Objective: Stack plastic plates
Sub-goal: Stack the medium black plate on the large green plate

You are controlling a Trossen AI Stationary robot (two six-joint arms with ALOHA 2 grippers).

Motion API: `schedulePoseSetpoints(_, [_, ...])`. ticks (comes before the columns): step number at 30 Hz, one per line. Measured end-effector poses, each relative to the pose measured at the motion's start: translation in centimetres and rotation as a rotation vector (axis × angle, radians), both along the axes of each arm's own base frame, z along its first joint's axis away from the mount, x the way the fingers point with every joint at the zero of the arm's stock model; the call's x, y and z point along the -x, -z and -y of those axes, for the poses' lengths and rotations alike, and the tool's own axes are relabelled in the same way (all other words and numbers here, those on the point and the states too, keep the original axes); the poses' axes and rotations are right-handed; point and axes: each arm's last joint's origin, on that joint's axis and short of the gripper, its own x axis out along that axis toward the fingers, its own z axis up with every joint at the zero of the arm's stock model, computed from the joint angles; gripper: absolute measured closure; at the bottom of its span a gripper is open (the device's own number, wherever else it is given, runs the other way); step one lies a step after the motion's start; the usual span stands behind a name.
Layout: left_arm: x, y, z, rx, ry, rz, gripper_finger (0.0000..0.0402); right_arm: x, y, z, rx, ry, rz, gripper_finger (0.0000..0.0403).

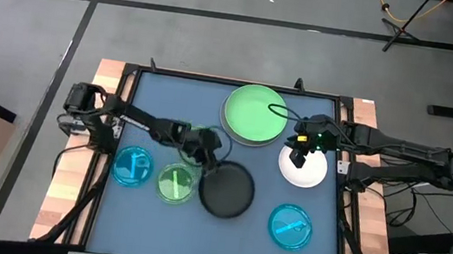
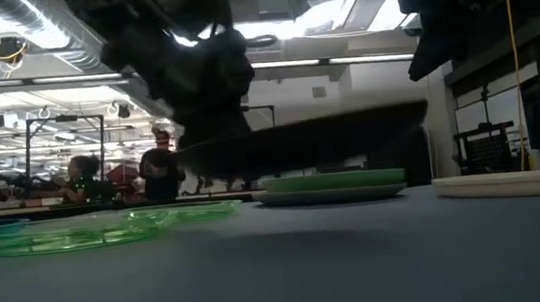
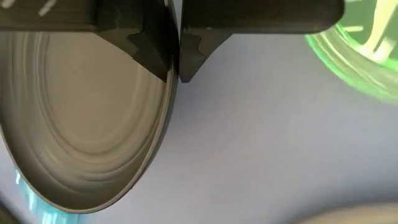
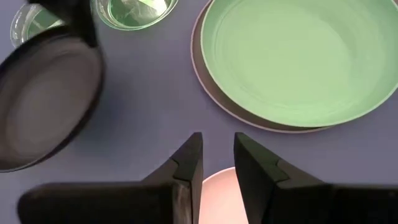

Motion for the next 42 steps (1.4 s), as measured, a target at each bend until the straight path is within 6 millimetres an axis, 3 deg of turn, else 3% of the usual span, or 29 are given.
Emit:
schedulePoseSetpoints(10, [0.5,-0.9,-8.0,0.007,-0.179,0.12,0.0392,0.0,0.0,0.0,0.0,0.0,0.0,0.0323])
schedulePoseSetpoints(18, [1.6,-1.8,-12.8,-0.025,-0.328,0.231,0.0392,0.0,0.0,0.0,0.0,0.0,0.0,0.0323])
schedulePoseSetpoints(23, [2.0,-2.7,-15.0,-0.021,-0.421,0.287,0.0392,0.0,0.0,0.0,0.0,0.0,0.0,0.0323])
schedulePoseSetpoints(34, [1.3,-7.9,-18.6,-0.16,-0.542,0.338,0.0392,0.0,0.0,0.0,0.0,0.0,0.001,0.0323])
schedulePoseSetpoints(42, [1.4,-7.6,-19.6,-0.17,-0.592,0.324,0.0392,0.0,0.0,0.0,0.0,0.0,0.001,0.0323])
